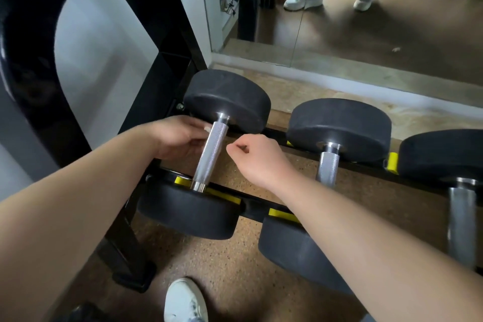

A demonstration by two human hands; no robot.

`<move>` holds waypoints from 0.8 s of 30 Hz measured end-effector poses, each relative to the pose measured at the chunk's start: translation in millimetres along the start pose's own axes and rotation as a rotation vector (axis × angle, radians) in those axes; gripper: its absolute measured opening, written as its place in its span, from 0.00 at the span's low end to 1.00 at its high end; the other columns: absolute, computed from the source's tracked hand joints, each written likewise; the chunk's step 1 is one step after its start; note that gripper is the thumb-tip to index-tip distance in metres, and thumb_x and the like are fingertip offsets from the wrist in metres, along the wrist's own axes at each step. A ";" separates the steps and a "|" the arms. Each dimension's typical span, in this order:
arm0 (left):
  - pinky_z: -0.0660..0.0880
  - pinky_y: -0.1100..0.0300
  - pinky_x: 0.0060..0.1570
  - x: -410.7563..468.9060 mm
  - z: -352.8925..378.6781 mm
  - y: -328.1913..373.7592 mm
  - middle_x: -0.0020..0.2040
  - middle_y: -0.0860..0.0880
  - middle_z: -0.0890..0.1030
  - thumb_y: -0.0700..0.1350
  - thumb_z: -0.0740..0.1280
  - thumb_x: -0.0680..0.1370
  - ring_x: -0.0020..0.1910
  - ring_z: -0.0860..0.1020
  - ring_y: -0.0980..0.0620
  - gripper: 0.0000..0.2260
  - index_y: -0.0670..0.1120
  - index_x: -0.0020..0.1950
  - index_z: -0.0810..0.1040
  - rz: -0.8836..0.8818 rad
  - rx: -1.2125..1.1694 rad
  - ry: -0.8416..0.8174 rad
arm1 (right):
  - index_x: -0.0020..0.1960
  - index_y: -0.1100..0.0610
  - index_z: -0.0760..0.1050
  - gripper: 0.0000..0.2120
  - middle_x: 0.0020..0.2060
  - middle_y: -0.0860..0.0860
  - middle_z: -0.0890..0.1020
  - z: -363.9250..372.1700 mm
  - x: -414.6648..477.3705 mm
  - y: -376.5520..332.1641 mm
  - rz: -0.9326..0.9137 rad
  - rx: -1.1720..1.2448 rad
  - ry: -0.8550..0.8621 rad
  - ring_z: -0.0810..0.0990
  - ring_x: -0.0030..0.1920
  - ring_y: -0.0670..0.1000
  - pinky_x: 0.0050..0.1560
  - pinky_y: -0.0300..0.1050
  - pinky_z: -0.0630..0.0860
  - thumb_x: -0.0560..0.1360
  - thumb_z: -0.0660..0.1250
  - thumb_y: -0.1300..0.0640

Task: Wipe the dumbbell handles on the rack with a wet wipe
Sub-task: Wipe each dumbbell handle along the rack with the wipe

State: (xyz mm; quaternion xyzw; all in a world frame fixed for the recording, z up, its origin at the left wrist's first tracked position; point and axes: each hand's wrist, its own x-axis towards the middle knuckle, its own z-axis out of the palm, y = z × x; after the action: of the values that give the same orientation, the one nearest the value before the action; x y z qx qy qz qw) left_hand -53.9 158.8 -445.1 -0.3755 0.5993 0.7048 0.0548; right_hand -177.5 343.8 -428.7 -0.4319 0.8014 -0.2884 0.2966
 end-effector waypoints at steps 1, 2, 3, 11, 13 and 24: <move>0.79 0.56 0.57 1.3 2.6 3.8 0.48 0.46 0.86 0.36 0.65 0.82 0.48 0.83 0.51 0.08 0.42 0.53 0.84 0.054 0.003 0.020 | 0.53 0.50 0.83 0.14 0.45 0.46 0.84 -0.3 0.7 1.1 0.005 0.001 -0.001 0.81 0.49 0.48 0.50 0.47 0.78 0.83 0.61 0.46; 0.78 0.55 0.60 0.9 4.5 5.6 0.49 0.45 0.87 0.37 0.65 0.82 0.49 0.83 0.50 0.08 0.42 0.53 0.85 0.073 0.027 0.014 | 0.53 0.50 0.83 0.14 0.44 0.46 0.84 -1.2 1.1 2.3 0.008 0.001 -0.004 0.81 0.48 0.48 0.49 0.47 0.79 0.83 0.61 0.46; 0.78 0.54 0.61 -1.8 4.7 4.9 0.52 0.44 0.87 0.37 0.66 0.81 0.51 0.83 0.49 0.08 0.42 0.54 0.85 0.052 0.081 -0.028 | 0.52 0.50 0.83 0.14 0.43 0.46 0.84 -1.8 1.5 3.2 0.011 -0.001 -0.008 0.81 0.47 0.47 0.49 0.47 0.79 0.83 0.61 0.46; 0.83 0.58 0.48 -14.2 -3.4 -17.6 0.51 0.42 0.87 0.45 0.83 0.67 0.47 0.86 0.50 0.17 0.40 0.52 0.87 -0.141 0.124 -0.302 | 0.45 0.56 0.81 0.19 0.38 0.52 0.83 -0.7 1.1 5.4 0.010 -0.057 -0.021 0.81 0.41 0.50 0.46 0.49 0.80 0.83 0.59 0.46; 0.83 0.56 0.49 -5.4 -3.3 -15.2 0.53 0.41 0.86 0.51 0.86 0.60 0.49 0.86 0.48 0.28 0.39 0.55 0.85 -0.023 0.013 -0.229 | 0.43 0.55 0.81 0.18 0.36 0.50 0.81 -2.4 1.8 6.2 0.010 -0.042 -0.005 0.80 0.39 0.48 0.41 0.46 0.77 0.83 0.60 0.47; 0.79 0.68 0.41 -26.6 12.9 10.3 0.47 0.44 0.87 0.32 0.66 0.80 0.42 0.85 0.56 0.07 0.36 0.54 0.84 -0.202 0.386 -0.265 | 0.55 0.53 0.84 0.16 0.54 0.48 0.84 -4.2 -0.4 11.1 0.035 -0.013 -0.074 0.81 0.52 0.51 0.52 0.47 0.78 0.83 0.56 0.54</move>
State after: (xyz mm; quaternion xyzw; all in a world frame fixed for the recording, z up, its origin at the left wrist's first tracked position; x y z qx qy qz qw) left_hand -46.4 177.3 -421.0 -0.3201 0.6698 0.6115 0.2737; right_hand -186.1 350.1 -433.8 -0.4302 0.7993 -0.2616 0.3281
